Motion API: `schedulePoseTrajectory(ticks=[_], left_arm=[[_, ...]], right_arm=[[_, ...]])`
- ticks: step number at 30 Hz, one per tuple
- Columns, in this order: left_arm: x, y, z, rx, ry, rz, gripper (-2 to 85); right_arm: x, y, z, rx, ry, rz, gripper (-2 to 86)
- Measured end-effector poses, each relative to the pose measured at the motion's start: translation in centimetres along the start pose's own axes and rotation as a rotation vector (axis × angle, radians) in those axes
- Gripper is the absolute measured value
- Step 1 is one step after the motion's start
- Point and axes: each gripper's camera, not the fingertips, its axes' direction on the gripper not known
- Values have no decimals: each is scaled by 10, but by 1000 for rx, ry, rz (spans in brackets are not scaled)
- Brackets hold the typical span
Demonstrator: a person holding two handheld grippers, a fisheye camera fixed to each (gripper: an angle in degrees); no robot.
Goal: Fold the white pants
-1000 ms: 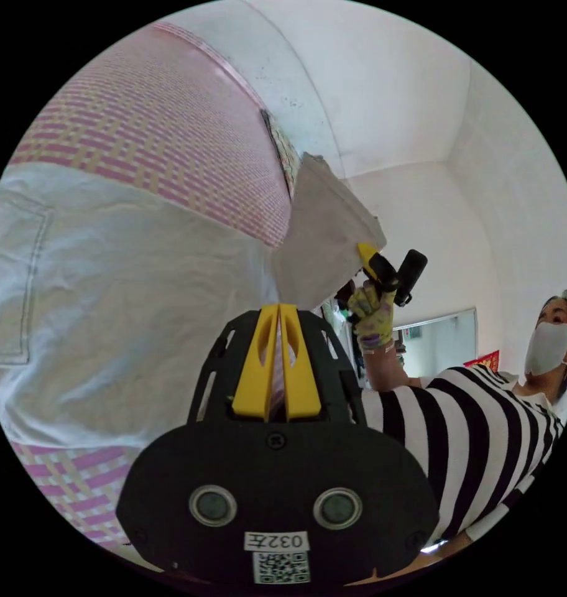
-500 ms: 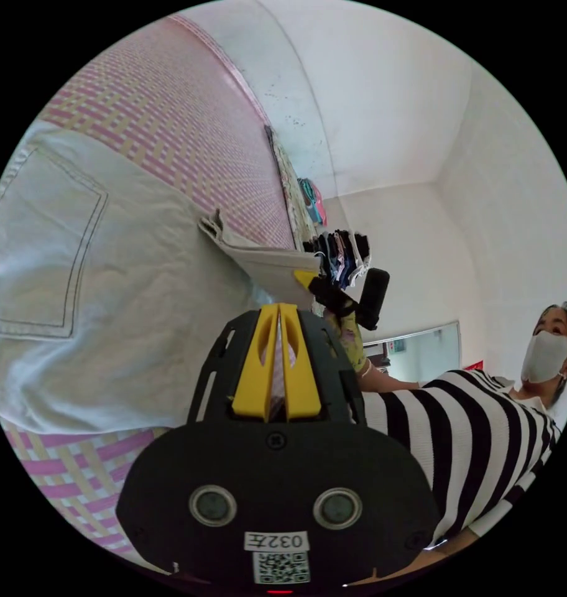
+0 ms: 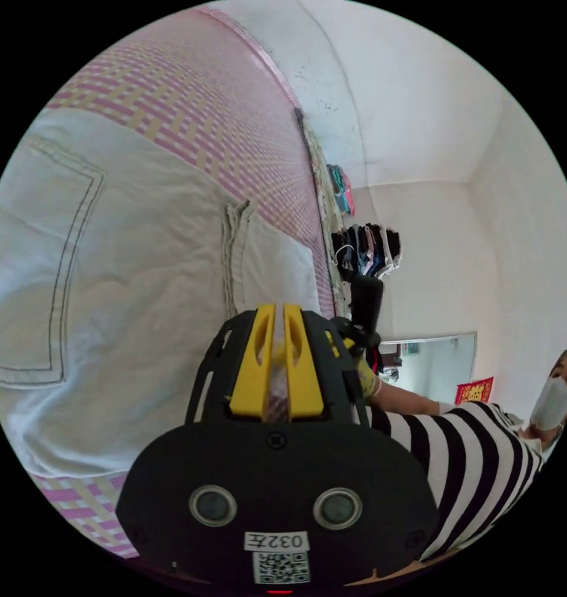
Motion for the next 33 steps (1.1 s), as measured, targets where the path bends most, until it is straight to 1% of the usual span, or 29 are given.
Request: schedulePoseTrajectory(ticks=[1,2,4,5,9,11,13,16,19,22,23,27,30,32,33], left_arm=[[-5,-3,0,5,0,-26,5],[-8,-6,0,4,1,-38,11],[-15,-20,-1,11,-30,-85,29],[-16,-25,-1,15,-40,-91,31],[-18,-70,17,-44,-82,-116,57],[-13,-84,21,-20,-98,-97,57],[-8,-97,22,51,-97,-96,56],[-12,-111,39,20,-80,-132,56],[-12,-115,45,34,-99,-138,42],[-9,-117,48,55,-77,-139,-6],[-6,-117,48,56,-86,-131,-11],[31,-124,40,65,-92,21,-16],[28,-130,29,124,-78,8,-15],[12,-136,35,71,-143,-37,-11],[-3,-139,43,7,-149,-82,-5]], right_arm=[[-8,9,-2,-30,-74,-58,67],[-12,16,-4,-28,-58,-70,66],[-19,47,-19,13,64,-77,60],[-17,54,-25,30,73,-69,59],[9,117,-72,224,92,79,52],[16,146,-91,315,105,135,51],[22,184,-112,418,117,203,50],[22,224,-128,505,144,255,50],[23,255,-136,565,160,304,50],[23,278,-139,602,186,346,50],[24,281,-140,606,188,354,50],[27,303,-145,653,212,399,50],[35,312,-148,667,226,445,52],[42,315,-149,680,205,470,56],[46,317,-149,680,197,489,60]])
